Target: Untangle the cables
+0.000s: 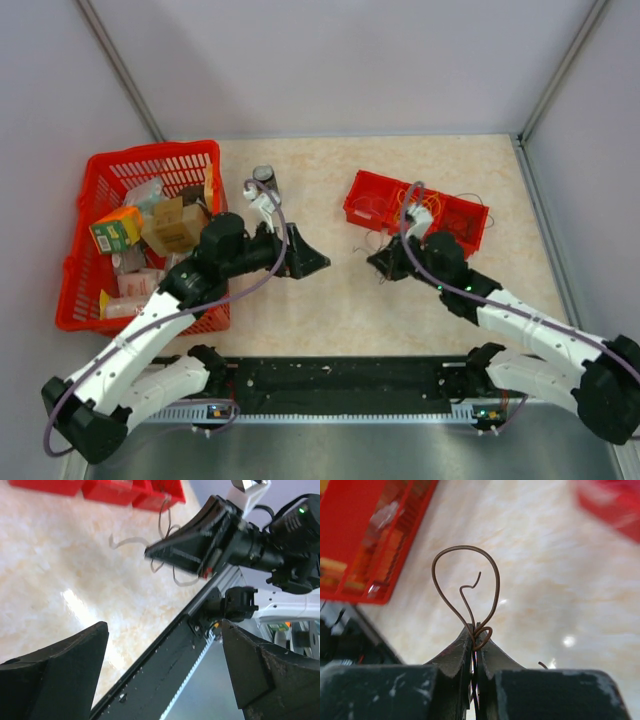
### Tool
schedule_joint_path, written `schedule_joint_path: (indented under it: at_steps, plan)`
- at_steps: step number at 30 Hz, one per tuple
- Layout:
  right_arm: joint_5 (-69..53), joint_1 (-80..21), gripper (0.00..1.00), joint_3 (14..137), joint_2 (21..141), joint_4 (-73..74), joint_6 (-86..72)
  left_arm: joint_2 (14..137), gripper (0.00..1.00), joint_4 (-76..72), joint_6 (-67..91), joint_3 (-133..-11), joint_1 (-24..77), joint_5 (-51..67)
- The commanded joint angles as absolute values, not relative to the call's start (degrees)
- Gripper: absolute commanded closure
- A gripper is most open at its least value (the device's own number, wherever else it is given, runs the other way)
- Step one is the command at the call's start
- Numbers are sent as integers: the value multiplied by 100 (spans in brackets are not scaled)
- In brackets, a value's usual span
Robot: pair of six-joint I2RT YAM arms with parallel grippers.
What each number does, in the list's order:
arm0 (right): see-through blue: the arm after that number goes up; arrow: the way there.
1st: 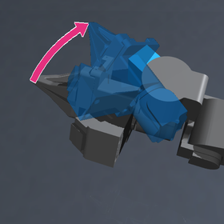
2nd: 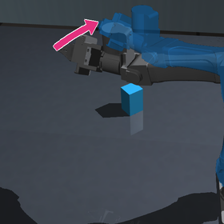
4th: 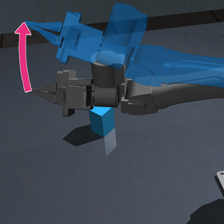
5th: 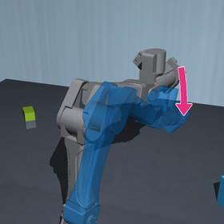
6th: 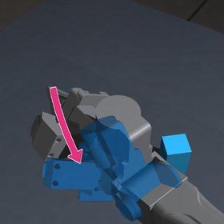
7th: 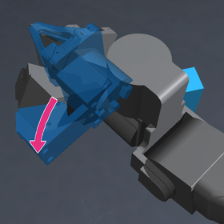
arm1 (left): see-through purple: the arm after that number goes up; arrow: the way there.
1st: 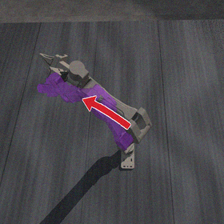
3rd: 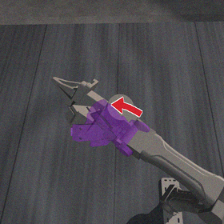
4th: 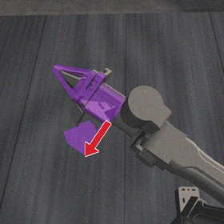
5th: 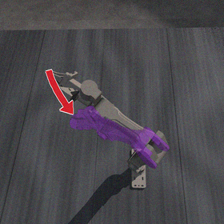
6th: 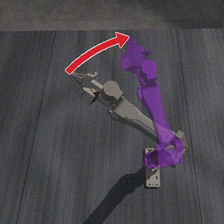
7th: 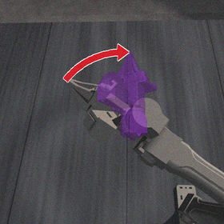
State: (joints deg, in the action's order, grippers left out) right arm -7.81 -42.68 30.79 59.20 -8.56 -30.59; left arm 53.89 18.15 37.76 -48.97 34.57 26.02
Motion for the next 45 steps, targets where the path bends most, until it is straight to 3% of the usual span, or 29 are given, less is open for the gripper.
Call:
schedule_joint_path:
  at_steps: [1,4,8,14,22,26,30,32,37,41,45]
  plan:
    - [-308,-2860,100,3400,5169,287,-2795,4747,2,1767,3490,-5071,3463,1864]
    - [-490,-1472,100,4110,5377,1070,-2725,4623,2,1784,3480,-5071,3472,1846]
    - [-869,-222,100,5587,6764,2336,-2655,4702,2,1732,3577,-5010,3463,2012]
    - [-661,316,100,6811,8804,2856,-2576,4720,3,1661,3788,-4931,3472,2303]
    - [-158,316,99,6943,9817,2883,-2259,4552,3,1837,3718,-4825,3463,2250]
    - [-413,316,77,7276,9722,2970,-1890,4684,3,1758,3744,-4878,3463,2320]
    - [-159,290,37,7532,9011,3347,-1820,4746,3,1889,3604,-5071,3463,2259]
    - [-18,238,26,7637,8598,3576,-1636,4729,3,1960,3542,-5141,3463,2189]
    - [159,27,23,7603,7473,4016,-1477,4729,3,1969,3437,-5150,3472,2031]
    - [174,-684,23,6936,6620,4017,-1424,4825,3,1977,3401,-5176,3463,1977]
    - [290,-721,23,6259,6083,4008,-1511,4834,3,1960,3454,-5212,3472,2048]
